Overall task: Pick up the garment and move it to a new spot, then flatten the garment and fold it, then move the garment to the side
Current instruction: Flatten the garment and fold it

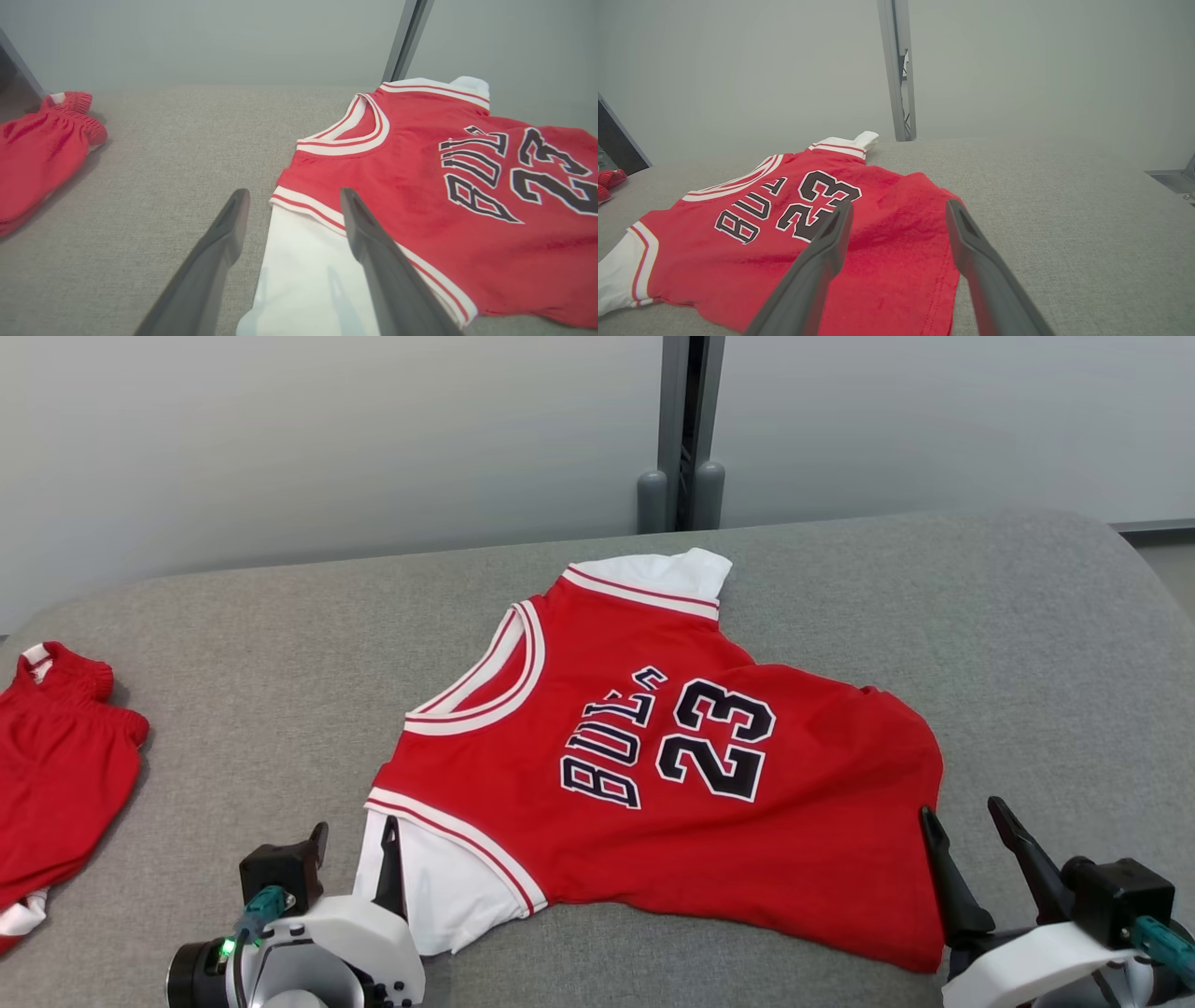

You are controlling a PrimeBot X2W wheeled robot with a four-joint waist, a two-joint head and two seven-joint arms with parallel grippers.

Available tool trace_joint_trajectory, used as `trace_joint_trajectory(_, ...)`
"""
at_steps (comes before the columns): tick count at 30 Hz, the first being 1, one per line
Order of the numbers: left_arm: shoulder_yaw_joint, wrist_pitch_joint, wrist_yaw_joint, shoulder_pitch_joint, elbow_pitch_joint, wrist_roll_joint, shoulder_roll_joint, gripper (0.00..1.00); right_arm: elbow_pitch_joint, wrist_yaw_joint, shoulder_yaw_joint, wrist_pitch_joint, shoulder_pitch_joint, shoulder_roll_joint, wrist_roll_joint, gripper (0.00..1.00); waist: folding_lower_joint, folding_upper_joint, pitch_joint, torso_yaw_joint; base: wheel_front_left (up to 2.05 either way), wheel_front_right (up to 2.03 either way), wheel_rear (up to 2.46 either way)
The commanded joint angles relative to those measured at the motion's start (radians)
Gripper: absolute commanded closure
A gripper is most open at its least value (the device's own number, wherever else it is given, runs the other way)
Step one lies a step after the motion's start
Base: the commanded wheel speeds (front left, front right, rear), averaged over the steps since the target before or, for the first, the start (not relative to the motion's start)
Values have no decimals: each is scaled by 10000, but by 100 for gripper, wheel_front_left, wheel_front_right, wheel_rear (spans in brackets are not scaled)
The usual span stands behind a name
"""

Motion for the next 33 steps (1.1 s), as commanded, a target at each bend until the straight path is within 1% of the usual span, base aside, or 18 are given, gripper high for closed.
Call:
trace_joint_trajectory(1,-23,-3,-41,64,62,40,25,0,-61,-7,-63,-122,130,18,79,0,0,-1,77,-74,0,0,0)
trace_joint_trajectory(5,-39,-130,-80,-11,225,14,-36,0,-44,-7,-233,-149,355,180,217,0,0,-1,237,-216,0,0,0)
trace_joint_trajectory(10,-51,-253,-151,-201,399,-39,-154,0,275,-6,-403,-103,821,405,529,0,0,-1,328,-397,0,0,0)
trace_joint_trajectory(14,-73,-338,-177,-360,544,-56,-268,0,817,-6,-472,84,1078,514,1027,0,0,-1,352,-474,0,0,0)
trace_joint_trajectory(19,-139,-378,-257,-478,692,-49,-342,0,1704,-7,-128,320,991,556,1316,0,0,-1,364,-481,0,0,0)
trace_joint_trajectory(24,-213,-367,-337,-586,778,-16,-321,0,2549,-6,-36,57,672,572,1482,0,0,-1,377,-306,0,0,0)
trace_joint_trajectory(33,-304,-249,-257,-480,800,-15,-241,0,3806,-6,-68,-589,180,576,1431,0,0,-1,310,189,0,0,0)
